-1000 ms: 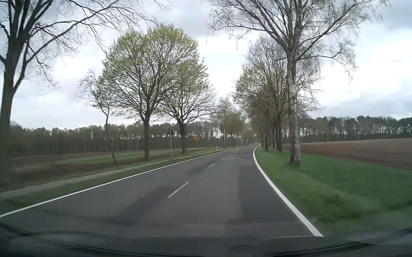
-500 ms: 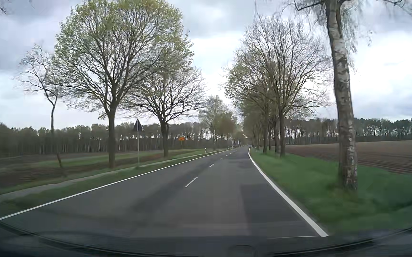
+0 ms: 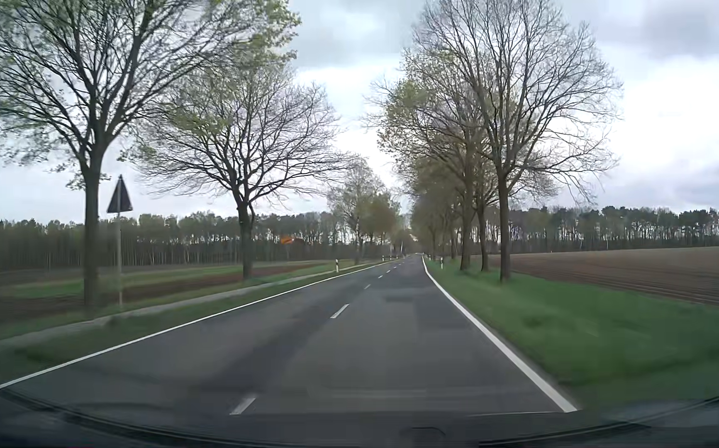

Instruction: Follow the waypoints while adhering to traffic rules and regulations

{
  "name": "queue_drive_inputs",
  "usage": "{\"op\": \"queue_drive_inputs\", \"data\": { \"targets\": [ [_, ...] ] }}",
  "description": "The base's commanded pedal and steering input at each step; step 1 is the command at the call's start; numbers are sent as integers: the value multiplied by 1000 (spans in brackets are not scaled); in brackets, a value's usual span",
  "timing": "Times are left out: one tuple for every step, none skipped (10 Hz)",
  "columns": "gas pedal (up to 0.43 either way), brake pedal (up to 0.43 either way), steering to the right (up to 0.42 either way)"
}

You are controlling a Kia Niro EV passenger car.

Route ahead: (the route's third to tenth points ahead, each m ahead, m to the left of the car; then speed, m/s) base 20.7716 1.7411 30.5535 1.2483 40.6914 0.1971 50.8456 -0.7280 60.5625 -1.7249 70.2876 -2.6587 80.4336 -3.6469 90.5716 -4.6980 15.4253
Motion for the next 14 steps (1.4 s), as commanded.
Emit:
{"op": "queue_drive_inputs", "data": {
  "targets": [
    [209, 0, 15],
    [209, 0, 13],
    [209, 0, 13],
    [209, 0, 13],
    [220, 0, 16],
    [220, 0, 18],
    [220, 0, 18],
    [220, 0, 18],
    [228, 0, 18],
    [248, 0, 17],
    [248, 0, 15],
    [248, 0, 13],
    [248, 0, 10],
    [248, 0, 9]
  ]
}}
